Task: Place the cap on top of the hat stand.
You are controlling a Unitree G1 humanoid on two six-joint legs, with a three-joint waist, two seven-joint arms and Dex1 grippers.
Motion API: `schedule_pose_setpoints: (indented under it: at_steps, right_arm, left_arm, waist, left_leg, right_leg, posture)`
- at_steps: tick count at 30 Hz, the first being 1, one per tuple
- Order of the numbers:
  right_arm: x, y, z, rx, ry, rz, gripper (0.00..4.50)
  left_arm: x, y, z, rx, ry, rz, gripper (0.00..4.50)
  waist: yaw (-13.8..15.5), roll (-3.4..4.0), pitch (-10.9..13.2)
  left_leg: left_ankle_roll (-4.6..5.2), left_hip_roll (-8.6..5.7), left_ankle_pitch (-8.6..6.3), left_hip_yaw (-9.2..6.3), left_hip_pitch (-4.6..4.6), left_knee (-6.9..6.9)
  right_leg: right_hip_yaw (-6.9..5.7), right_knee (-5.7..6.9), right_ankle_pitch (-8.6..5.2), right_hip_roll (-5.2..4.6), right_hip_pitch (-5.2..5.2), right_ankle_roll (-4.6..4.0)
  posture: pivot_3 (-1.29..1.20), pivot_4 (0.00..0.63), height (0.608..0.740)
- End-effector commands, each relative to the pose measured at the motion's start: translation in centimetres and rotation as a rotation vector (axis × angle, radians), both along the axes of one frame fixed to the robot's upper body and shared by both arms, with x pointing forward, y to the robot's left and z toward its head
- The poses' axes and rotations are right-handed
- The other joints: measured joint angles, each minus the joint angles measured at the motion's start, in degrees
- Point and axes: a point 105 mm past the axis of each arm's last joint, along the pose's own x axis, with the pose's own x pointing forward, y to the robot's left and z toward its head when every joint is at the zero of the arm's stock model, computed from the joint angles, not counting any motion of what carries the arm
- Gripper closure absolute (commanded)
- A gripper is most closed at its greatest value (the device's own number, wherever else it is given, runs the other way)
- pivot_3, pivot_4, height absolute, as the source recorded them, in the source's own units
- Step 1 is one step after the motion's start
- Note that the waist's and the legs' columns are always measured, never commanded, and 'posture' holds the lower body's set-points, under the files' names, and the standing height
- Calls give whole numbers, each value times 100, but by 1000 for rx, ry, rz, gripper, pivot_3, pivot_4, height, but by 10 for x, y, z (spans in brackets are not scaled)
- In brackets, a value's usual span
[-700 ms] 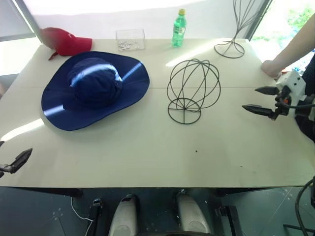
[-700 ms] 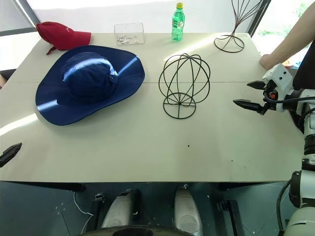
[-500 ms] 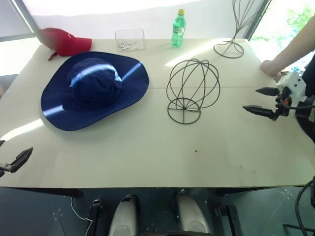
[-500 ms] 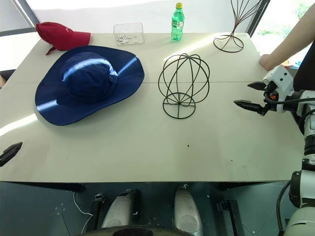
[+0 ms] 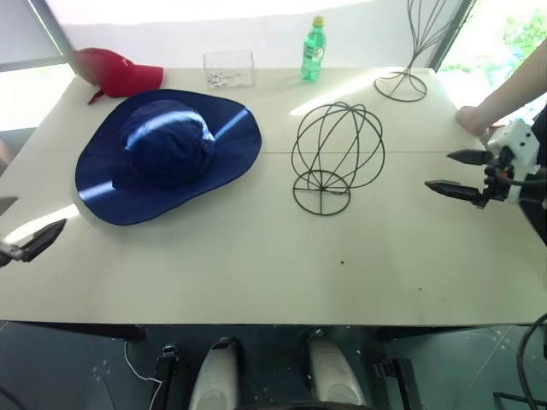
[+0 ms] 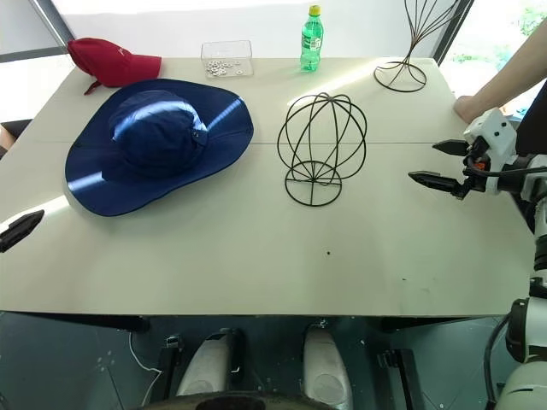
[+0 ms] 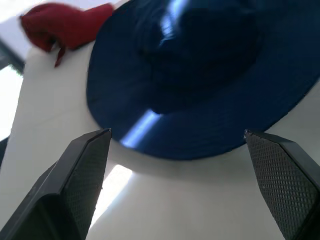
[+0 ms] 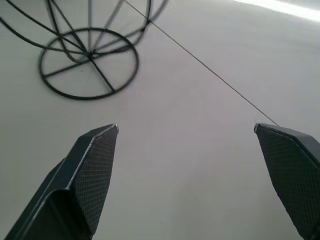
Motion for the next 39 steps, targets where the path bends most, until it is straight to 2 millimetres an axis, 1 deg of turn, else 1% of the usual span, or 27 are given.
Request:
schedule_pose_setpoints:
  at_steps: [1,4,5,6,8,13,16,19,22,24,27,31,32,34,35,38,39]
  right_arm:
    - [-27,19,34,30,-47,99,0]
    - [-48,37,40,62,-21,153,0]
    - [-58,46,42,65,-12,184,0]
    - [-67,54,43,66,-5,207,0]
    - [-79,65,44,66,2,226,0]
    - [-101,83,45,88,1,222,0]
    - [-107,84,42,95,2,188,0]
    - [-112,86,39,99,-4,166,0]
    - [-115,88,41,110,-18,152,0]
    - [-117,89,41,114,-22,146,0]
    - [-118,90,39,115,-23,136,0]
    - [-118,91,38,117,-32,127,0]
    - [-118,90,39,115,-38,121,0]
    - [-116,87,39,107,-46,103,0]
    - [-115,85,39,100,-50,94,0]
    - [-113,77,41,94,-55,53,0]
    - [-113,74,43,100,-57,38,0]
  left_arm:
    - [9,-39,14,96,-10,-196,75]
    - [19,-59,16,167,-11,-301,75]
    - [25,-71,12,210,-14,-354,75]
    - [30,-80,9,248,-15,-397,75]
    - [40,-92,-1,311,-7,-455,75]
    - [59,-111,-27,377,10,-536,75]
    - [70,-114,-45,484,3,-544,75]
    - [91,-113,-60,596,-30,-476,75]
    - [112,-115,-62,662,-102,-393,75]
    - [121,-115,-64,716,-139,-351,75]
    - [132,-117,-72,775,-173,-306,75]
    - [143,-113,-77,802,-184,-243,75]
    - [145,-112,-77,799,-184,-236,302]
    - [148,-110,-74,790,-190,-223,913]
    - [150,-109,-72,780,-194,-214,1434]
    - [157,-105,-57,738,-211,-183,2591]
    - [160,-105,-51,734,-221,-176,3100]
  waist:
    - [-5,3,1]
    - [-53,9,4]
    - [-54,9,4]
    - [-36,10,5]
    - [-23,11,5]
    - [-32,9,4]
    - [-14,4,3]
    - [17,0,2]
    - [76,0,2]
    - [117,-3,0]
    - [141,-5,-1]
    - [146,-7,-2]
    - [145,-7,-2]
    - [142,-7,-2]
    - [141,-7,-2]
    - [143,-7,-2]
    - [143,-7,-2]
  left_leg:
    - [0,1,0,0,3,0]
    - [1,2,0,0,5,-1]
    - [1,2,0,0,6,0]
    - [1,2,0,0,9,0]
    - [1,2,0,0,17,7]
    - [0,4,2,-1,28,11]
    - [1,5,2,-2,25,12]
    - [2,4,2,-3,23,15]
    - [2,4,2,-5,20,26]
    - [2,4,2,-6,16,33]
    - [2,4,2,-8,11,38]
    - [2,4,2,-11,6,46]
    - [2,4,2,-13,6,52]
    - [2,4,2,-17,5,59]
    - [2,4,2,-18,5,60]
    - [2,4,2,-20,0,66]
    - [2,4,2,-21,-2,68]
  right_leg:
    - [1,0,-1,1,0,1]
    - [1,5,-1,3,0,5]
    - [3,10,-1,4,0,5]
    - [3,15,-2,4,0,5]
    - [4,36,-4,6,0,8]
    - [15,47,-4,16,2,8]
    - [15,47,-5,17,3,10]
    - [16,47,-3,18,3,13]
    - [16,50,-1,19,4,16]
    - [16,51,4,20,4,25]
    - [16,51,6,20,6,30]
    - [15,53,8,21,7,33]
    - [15,55,8,22,9,34]
    - [14,56,8,23,11,33]
    - [14,56,7,23,12,31]
    - [13,57,8,24,12,33]
    - [13,57,9,24,12,34]
  posture:
    - [0,150,739]
    - [0,150,739]
    - [0,150,739]
    - [0,150,739]
    - [0,150,739]
    - [0,150,739]
    - [0,150,739]
    - [0,150,739]
    - [0,150,739]
    - [0,150,739]
    - [0,150,739]
    - [0,150,739]
    - [0,150,739]
    - [0,150,739]
    - [0,150,739]
    - [0,150,739]
    - [0,150,739]
